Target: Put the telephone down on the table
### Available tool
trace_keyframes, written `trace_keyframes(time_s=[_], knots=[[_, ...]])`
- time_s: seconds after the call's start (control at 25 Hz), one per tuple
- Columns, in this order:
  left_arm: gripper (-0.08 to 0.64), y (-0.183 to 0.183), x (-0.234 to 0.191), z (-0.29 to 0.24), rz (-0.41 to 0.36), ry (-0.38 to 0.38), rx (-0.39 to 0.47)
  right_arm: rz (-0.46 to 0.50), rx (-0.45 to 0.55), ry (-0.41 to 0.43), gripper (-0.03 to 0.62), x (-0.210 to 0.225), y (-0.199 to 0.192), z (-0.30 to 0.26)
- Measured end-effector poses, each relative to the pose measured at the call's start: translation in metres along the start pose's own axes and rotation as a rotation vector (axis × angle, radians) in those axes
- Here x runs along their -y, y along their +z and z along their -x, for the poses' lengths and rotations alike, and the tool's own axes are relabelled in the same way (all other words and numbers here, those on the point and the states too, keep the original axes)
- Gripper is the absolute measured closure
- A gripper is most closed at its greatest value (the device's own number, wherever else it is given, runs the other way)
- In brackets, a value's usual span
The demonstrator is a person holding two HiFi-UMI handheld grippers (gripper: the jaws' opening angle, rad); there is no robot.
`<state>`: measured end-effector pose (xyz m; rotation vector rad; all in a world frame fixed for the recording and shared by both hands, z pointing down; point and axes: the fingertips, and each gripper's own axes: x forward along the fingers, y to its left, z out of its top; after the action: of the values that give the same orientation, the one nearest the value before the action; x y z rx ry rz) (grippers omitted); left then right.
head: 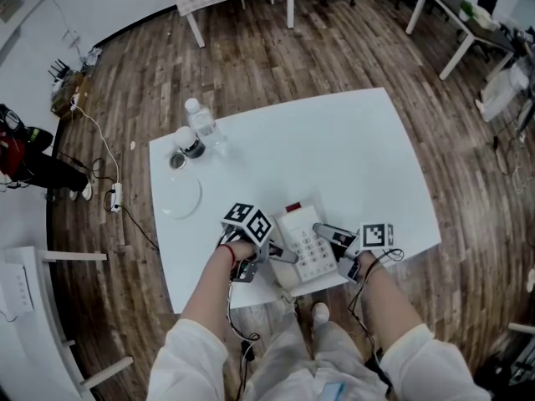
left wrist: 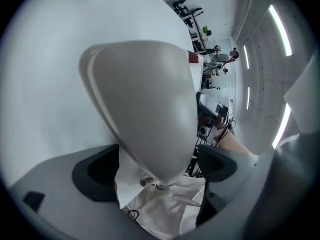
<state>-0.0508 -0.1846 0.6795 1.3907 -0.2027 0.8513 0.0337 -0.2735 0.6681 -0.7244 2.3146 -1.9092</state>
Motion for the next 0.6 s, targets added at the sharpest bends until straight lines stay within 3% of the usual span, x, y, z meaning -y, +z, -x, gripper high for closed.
trace_keyframes(time_s=[0.16, 0.28, 0.6], knots=[[0.064, -0.005, 0.003, -0.001, 0.004, -0.058, 0.041, 0.031, -0.016, 0.039, 0.321, -0.008, 0.001, -0.005], [0.064, -0.006, 0.003, 0.003, -0.001, -0.074, 0.086, 0.004, -0.035, -0.051, 0.322, 0.004, -0.005, 0.002], [0.064, -0.011, 0.008, 0.000, 0.004, -0.150, 0.196, 0.042, -0.059, -0.117, 0.308, 0.007, 0.001, 0.014]])
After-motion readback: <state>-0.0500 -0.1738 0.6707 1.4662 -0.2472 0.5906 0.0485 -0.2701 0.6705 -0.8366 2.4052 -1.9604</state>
